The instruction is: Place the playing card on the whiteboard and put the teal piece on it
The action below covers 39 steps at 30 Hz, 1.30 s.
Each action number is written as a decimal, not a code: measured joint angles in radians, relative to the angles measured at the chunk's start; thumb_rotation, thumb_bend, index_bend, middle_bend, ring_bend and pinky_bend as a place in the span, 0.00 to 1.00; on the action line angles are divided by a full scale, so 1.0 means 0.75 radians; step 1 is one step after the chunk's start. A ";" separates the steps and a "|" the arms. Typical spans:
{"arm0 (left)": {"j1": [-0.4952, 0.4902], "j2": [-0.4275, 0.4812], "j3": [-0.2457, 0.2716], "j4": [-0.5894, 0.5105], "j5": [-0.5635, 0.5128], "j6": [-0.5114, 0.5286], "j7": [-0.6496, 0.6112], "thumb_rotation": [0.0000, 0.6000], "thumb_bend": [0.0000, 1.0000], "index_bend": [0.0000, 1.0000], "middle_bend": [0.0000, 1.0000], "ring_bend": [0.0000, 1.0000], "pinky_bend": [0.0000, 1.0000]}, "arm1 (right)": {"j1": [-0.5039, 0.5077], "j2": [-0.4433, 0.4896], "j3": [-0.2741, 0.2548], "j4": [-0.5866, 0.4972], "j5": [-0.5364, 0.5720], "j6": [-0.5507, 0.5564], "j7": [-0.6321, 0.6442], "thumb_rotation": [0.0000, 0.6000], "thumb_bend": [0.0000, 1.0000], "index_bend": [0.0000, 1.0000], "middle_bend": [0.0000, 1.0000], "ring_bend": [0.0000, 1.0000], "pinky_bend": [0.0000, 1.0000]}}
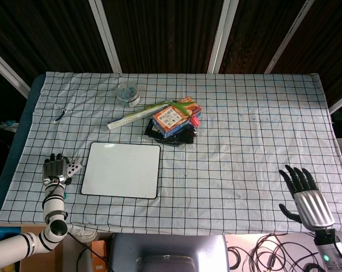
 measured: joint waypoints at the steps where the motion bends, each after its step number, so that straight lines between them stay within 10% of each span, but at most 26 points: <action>1: 0.001 0.000 0.001 0.001 0.004 -0.001 -0.004 1.00 0.30 0.50 0.12 0.02 0.17 | 0.000 0.000 0.000 0.000 -0.001 0.000 0.000 1.00 0.19 0.00 0.00 0.00 0.00; 27: 0.088 0.142 0.001 -0.346 0.491 0.011 -0.421 1.00 0.32 0.48 0.13 0.04 0.17 | -0.009 0.012 -0.001 0.004 0.002 0.006 0.023 1.00 0.19 0.00 0.00 0.00 0.00; 39: 0.019 -0.031 0.021 -0.185 0.518 -0.076 -0.476 1.00 0.32 0.44 0.13 0.04 0.17 | -0.022 0.028 0.000 0.012 0.005 0.025 0.055 1.00 0.19 0.00 0.00 0.00 0.00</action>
